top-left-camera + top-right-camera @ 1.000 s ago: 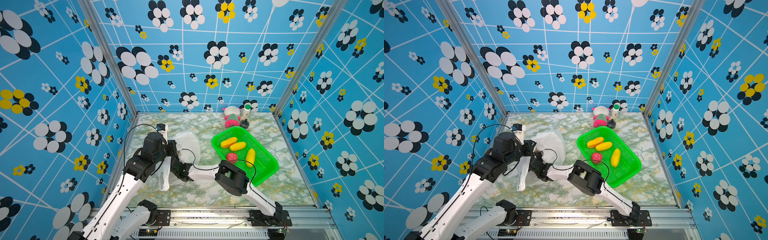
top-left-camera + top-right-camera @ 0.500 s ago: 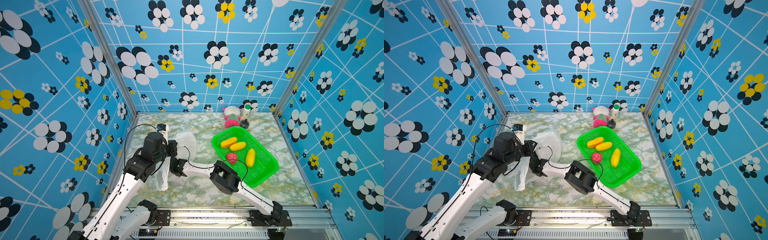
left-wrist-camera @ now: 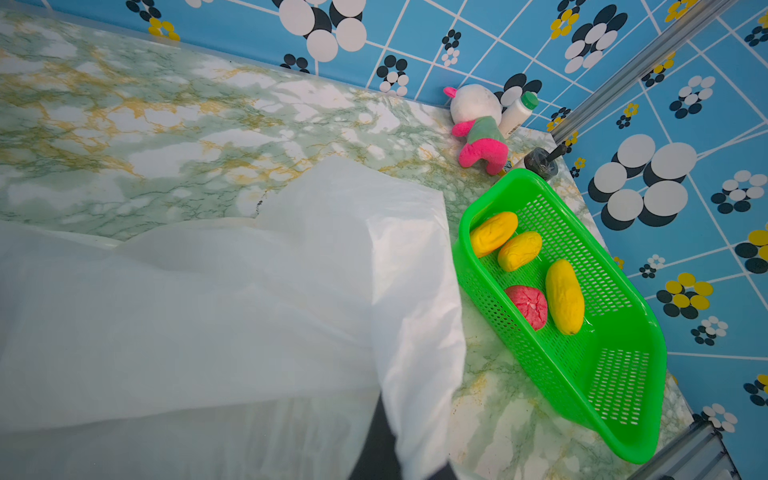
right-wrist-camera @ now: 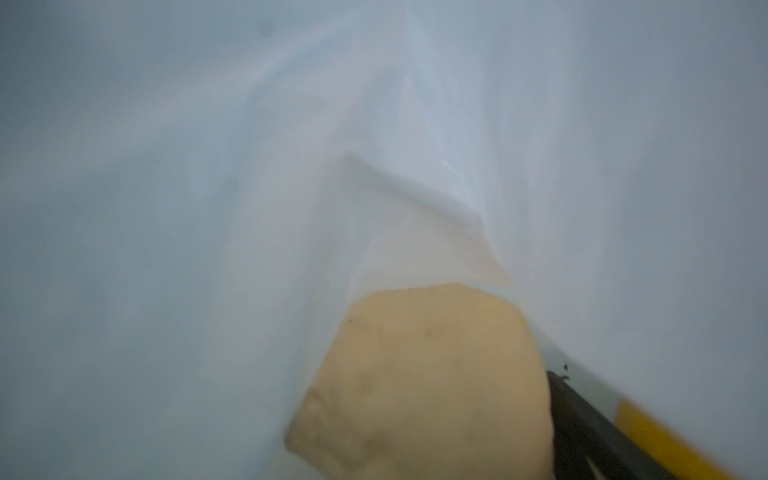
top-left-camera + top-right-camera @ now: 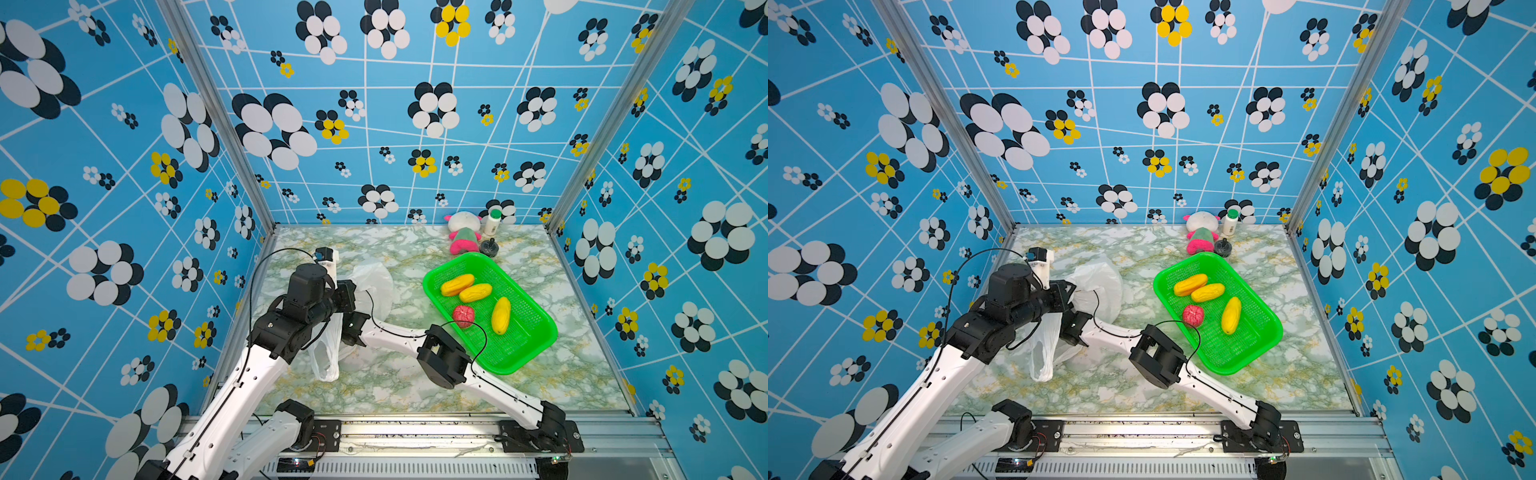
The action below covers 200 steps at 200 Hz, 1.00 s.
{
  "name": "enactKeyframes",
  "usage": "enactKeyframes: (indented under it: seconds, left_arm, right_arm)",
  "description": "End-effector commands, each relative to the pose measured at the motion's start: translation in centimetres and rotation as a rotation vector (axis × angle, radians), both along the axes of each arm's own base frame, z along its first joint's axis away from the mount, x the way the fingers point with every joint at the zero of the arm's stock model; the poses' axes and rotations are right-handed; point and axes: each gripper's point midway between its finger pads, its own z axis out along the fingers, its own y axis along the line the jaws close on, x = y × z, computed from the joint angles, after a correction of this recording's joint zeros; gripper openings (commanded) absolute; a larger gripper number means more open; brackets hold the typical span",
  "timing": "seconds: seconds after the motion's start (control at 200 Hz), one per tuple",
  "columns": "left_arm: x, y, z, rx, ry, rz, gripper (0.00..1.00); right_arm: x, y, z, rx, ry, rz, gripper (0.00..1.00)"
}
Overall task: Untie the knot of the plastic bag and take out the fruit
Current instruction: 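Lift the pale pear out of the bag toward the green basket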
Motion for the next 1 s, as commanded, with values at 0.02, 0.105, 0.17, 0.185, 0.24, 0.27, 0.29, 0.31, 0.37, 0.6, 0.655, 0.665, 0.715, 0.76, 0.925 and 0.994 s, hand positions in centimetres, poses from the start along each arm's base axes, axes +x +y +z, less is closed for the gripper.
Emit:
enactKeyframes:
  seconds: [0.02,0.105,0.17,0.185,0.24,0.27,0.29,0.31,0.37,0.6,0.655,0.665,0.715,0.76,0.925,0.994]
  left_arm:
    - [-0.2,-0.5,1.5,-0.039,-0.033,-0.023,0.0]
    - [-0.4,-0.4,1.8,-0.041,-0.041,-0.026,0.0]
    - [-0.5,-0.3,1.8,-0.041,-0.043,-0.023,0.0]
    - [-0.5,-0.4,1.8,-0.04,-0.043,-0.025,0.0]
    - [-0.5,-0.3,1.7,-0.038,-0.042,-0.022,0.0]
    - [-0.5,-0.3,1.7,-0.037,-0.041,-0.021,0.0]
    - [-0.5,-0.3,1.7,-0.037,-0.042,-0.021,0.0]
    - [-0.6,-0.3,1.6,-0.036,-0.039,-0.02,0.0]
    - [-0.5,-0.2,1.6,-0.033,-0.041,-0.018,0.0]
    - [-0.3,0.3,1.1,-0.007,-0.042,0.005,0.0]
    - [-0.2,0.4,1.0,-0.002,-0.043,0.012,0.0]
    - [-0.2,0.4,1.0,-0.002,-0.044,0.014,0.0]
    - [-0.1,0.5,1.0,0.001,-0.046,0.017,0.0]
    - [-0.1,0.5,1.0,0.003,-0.046,0.018,0.0]
    - [0.0,0.5,0.7,-0.002,-0.044,0.015,0.0]
    - [-0.1,0.4,0.6,-0.004,-0.04,0.013,0.0]
  right_arm:
    - [0.0,0.6,-1.5,-0.019,0.004,0.03,0.95]
    - [0.1,0.7,-1.5,-0.007,0.002,0.042,0.84]
    - [0.4,0.6,-1.9,-0.005,0.006,0.041,0.76]
    - [0.4,0.6,-1.8,-0.005,0.007,0.041,0.74]
    - [0.5,0.4,-2.1,-0.013,0.012,0.037,0.66]
    - [0.7,0.2,-2.4,-0.019,0.015,0.035,0.63]
    - [0.6,0.2,-2.4,-0.024,0.017,0.035,0.62]
    - [0.6,0.2,-2.5,-0.028,0.019,0.034,0.6]
    - [0.5,-0.1,-2.8,-0.047,0.028,0.03,0.56]
    - [-1.4,-2.0,0.1,-0.011,0.017,0.039,0.49]
    - [-2.4,-2.8,1.9,0.025,-0.003,0.046,0.49]
    - [-2.6,-3.0,1.9,0.028,-0.005,0.047,0.49]
    - [-3.4,-3.9,3.3,0.053,-0.019,0.052,0.48]
    - [-4.1,-4.7,4.2,0.069,-0.029,0.053,0.48]
    - [-7.0,-7.9,5.0,0.067,-0.043,0.055,0.45]
    - [-8.3,-9.1,5.4,0.075,-0.034,0.063,0.43]
